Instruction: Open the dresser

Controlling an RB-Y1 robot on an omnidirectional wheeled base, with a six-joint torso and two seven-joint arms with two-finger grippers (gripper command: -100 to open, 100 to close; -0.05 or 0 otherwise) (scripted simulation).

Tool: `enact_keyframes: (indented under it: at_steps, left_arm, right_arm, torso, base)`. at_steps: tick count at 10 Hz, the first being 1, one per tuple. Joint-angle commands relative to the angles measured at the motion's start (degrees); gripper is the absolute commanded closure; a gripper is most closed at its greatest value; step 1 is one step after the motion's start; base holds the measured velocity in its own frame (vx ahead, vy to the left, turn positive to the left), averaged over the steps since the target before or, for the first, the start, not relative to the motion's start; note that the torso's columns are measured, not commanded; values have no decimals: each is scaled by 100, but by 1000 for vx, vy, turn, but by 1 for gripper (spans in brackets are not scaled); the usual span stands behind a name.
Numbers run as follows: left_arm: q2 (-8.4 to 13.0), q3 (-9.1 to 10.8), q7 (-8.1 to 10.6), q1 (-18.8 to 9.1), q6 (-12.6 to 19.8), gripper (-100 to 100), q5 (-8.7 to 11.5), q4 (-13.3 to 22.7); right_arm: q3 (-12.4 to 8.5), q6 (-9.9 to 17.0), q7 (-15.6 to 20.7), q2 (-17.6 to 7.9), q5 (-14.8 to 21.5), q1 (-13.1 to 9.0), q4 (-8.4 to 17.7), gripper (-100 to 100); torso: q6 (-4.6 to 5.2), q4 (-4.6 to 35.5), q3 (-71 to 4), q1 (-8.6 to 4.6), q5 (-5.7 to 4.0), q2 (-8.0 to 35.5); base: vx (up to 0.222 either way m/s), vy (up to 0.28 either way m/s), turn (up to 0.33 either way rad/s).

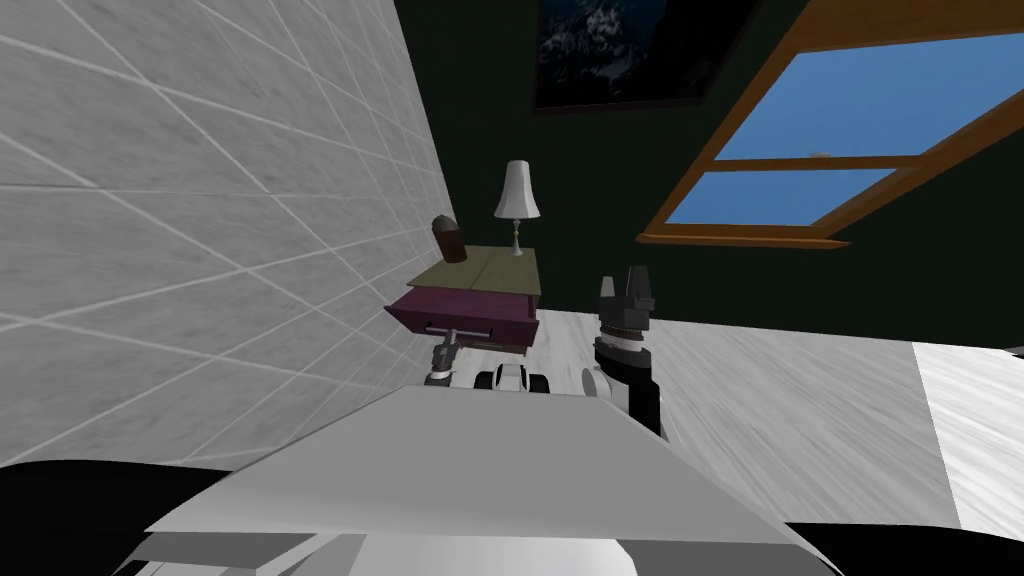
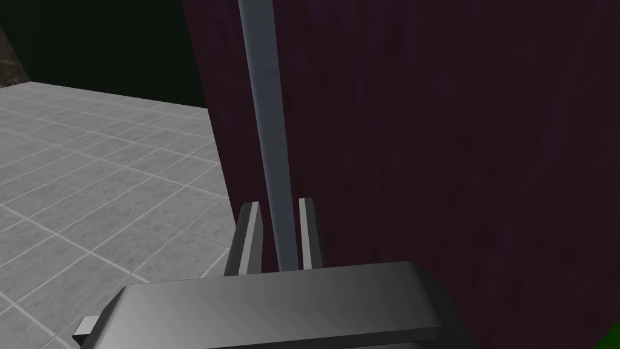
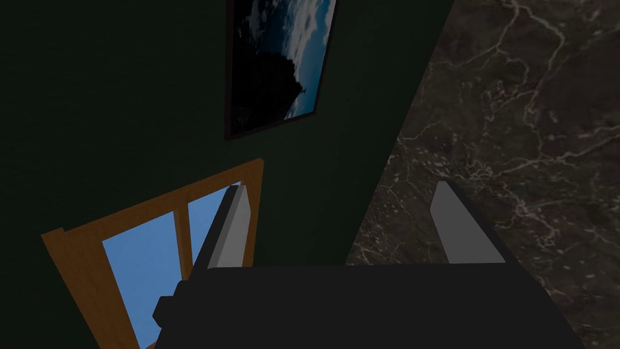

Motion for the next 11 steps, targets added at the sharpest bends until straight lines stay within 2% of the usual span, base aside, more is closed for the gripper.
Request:
enact_keyframes:
  at_steps: [1,2,3,4,5,8,11]
  left_arm:
    - [-1,-64,26,91,-30,100,-47,-82]
    - [-48,22,0,-169,-31,100,-98,223]
    - [-48,22,0,-222,-31,100,-98,245]
    - [-91,127,-32,-436,-43,100,-136,507]
    - [-91,127,-32,-561,-43,100,-136,553]
    - [-176,338,-97,-1075,-66,100,-212,1114]
    - [-218,444,-129,-1579,-78,100,-251,1477]
  right_arm:
    - [0,0,0,0,0,0,0,0]
    - [0,0,0,0,0,-1,0,0]
    - [1,0,0,0,0,-2,0,0]
    - [0,1,0,0,0,-2,1,0]
    - [1,1,0,0,0,-3,1,0]
    - [0,1,0,0,0,-2,1,0]
    - [0,0,0,0,0,-2,0,0]
  torso:
    - [8,2,0,-6,0,1]
    - [16,-7,-2,-14,5,-9]
    - [19,-27,1,-1,22,-15]
    - [16,-33,-1,10,30,-21]
    - [12,-40,0,20,36,-23]
    - [11,-41,-23,17,30,-60]
    - [6,-38,-16,17,28,-45]
  base:
    - [1,-1,16]
    - [-66,16,-23]
    - [-108,26,-14]
    - [-167,27,-18]
    - [-158,14,-3]
    - [-159,19,-13]
    - [-120,17,-14]
